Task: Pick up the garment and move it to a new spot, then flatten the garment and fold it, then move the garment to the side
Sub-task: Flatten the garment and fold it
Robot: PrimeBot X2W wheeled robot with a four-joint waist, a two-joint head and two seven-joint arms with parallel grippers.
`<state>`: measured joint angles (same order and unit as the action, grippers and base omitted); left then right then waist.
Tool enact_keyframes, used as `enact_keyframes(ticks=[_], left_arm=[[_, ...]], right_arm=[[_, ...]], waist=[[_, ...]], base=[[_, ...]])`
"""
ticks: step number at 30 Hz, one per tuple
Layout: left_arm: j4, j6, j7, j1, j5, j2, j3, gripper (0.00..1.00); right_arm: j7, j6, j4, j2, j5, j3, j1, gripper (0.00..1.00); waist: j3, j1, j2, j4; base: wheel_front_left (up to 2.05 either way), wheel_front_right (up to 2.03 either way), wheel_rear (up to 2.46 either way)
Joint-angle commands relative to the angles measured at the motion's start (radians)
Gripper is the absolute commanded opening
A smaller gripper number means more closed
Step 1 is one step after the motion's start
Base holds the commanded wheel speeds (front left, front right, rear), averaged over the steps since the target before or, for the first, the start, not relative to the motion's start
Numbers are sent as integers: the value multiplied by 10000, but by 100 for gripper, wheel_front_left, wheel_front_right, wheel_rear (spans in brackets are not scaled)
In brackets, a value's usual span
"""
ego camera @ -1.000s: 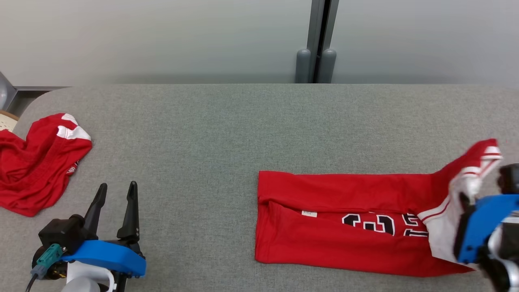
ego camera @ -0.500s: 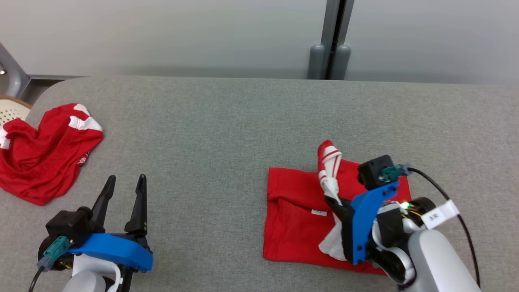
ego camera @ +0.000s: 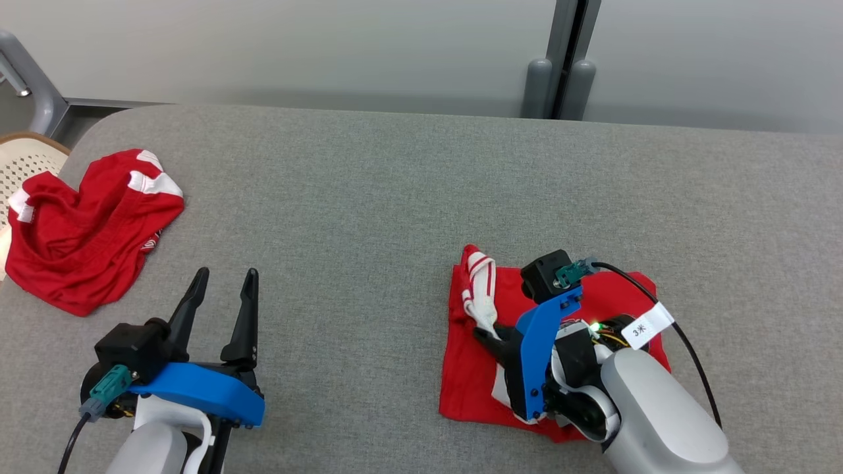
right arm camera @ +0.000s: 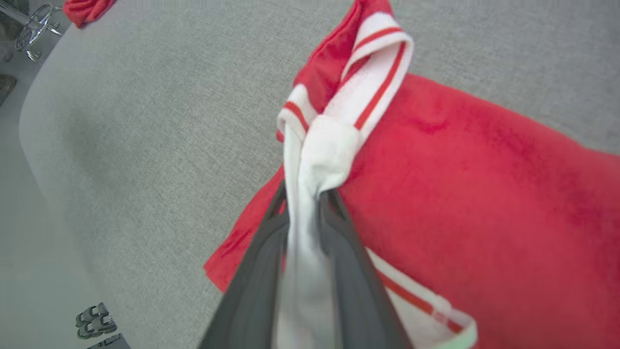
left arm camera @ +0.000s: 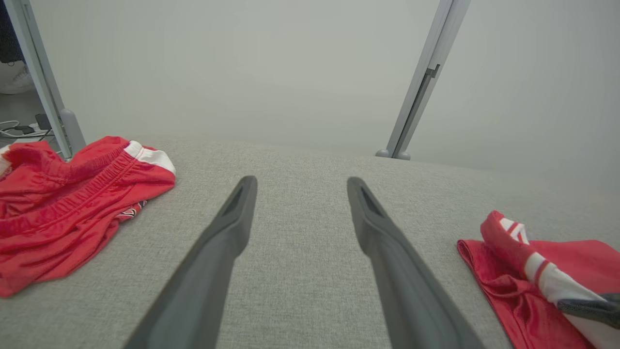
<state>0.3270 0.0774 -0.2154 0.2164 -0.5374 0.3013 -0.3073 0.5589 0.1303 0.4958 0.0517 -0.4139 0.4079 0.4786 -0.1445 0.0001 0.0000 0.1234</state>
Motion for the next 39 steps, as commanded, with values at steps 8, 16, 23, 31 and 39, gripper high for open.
enact_keyframes(ticks=[8, 16, 23, 31, 39], left_arm=[[150, -42, -167, 37, -109, 66, 82, 100], [-16, -152, -241, -164, -164, 157, 176, 100], [-173, -125, -210, -82, -144, 359, 217, 100], [-279, -149, -189, 119, -141, 450, 183, 100], [-352, -244, -236, -19, -264, 503, 299, 100]], right_arm=[[-1031, 7, -675, 6, -1661, 659, 439, 100], [-1911, 7, -2227, 2, 427, -1414, -498, 100], [-2515, 7, -3182, -9, 2686, -3052, -2141, 100], [-3708, 7, -2247, -7, 3536, -2628, -2764, 0], [-4042, 7, -825, -3, 2675, -95, -1895, 0]], waist=[[77, -1, 0, -186], [140, -1, 0, -360], [-56, -1, 0, -379], [-241, -1, 0, -391], [-255, -1, 0, -390]], base=[[0, 0, 0], [0, 0, 0], [0, 0, 0], [0, 0, 0], [0, 0, 0]])
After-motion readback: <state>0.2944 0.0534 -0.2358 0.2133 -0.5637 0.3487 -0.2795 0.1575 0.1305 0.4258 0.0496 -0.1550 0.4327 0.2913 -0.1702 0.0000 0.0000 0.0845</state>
